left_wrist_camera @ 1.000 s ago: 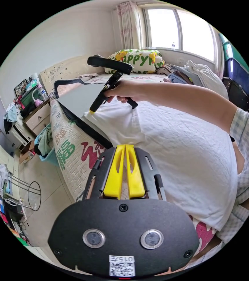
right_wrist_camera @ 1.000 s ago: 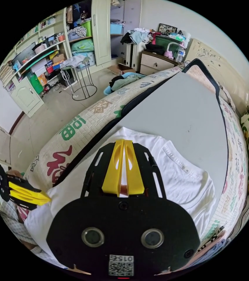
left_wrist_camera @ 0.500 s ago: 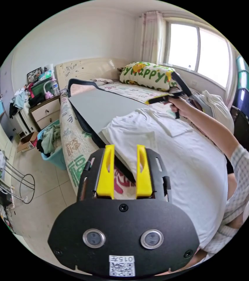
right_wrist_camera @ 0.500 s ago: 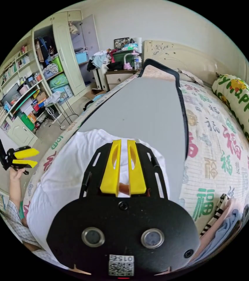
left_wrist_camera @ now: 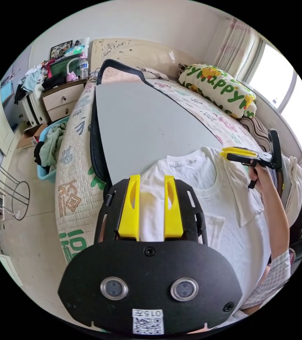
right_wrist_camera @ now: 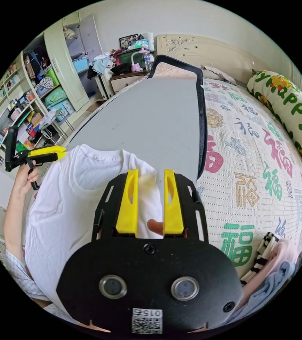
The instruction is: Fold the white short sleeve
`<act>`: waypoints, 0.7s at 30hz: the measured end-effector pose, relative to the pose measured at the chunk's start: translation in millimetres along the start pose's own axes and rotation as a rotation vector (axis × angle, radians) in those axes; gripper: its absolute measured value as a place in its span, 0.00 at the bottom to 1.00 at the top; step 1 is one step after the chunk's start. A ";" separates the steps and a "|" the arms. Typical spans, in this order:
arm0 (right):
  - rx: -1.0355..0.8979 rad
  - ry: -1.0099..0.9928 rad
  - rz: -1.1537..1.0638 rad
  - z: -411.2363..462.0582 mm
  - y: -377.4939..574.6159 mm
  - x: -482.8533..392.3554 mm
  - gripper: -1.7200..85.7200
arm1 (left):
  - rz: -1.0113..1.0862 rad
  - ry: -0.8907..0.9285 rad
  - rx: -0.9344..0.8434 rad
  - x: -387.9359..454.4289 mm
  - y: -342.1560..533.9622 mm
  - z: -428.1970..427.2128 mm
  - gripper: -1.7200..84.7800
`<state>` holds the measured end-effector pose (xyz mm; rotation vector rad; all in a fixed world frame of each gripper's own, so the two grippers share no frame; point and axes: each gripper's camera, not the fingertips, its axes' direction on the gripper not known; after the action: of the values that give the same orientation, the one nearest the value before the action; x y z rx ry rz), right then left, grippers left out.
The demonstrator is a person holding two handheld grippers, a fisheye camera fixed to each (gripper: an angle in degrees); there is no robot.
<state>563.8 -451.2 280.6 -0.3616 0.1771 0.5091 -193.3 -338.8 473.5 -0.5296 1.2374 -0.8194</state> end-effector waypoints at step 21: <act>0.223 -0.008 -0.243 -203.3 225.7 -39.5 0.06 | 0.375 0.104 0.315 88.7 211.6 -163.3 0.02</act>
<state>400.5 -362.8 37.0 -0.1601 0.1772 0.2471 -286.6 -266.2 217.9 0.0033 1.2241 -0.7078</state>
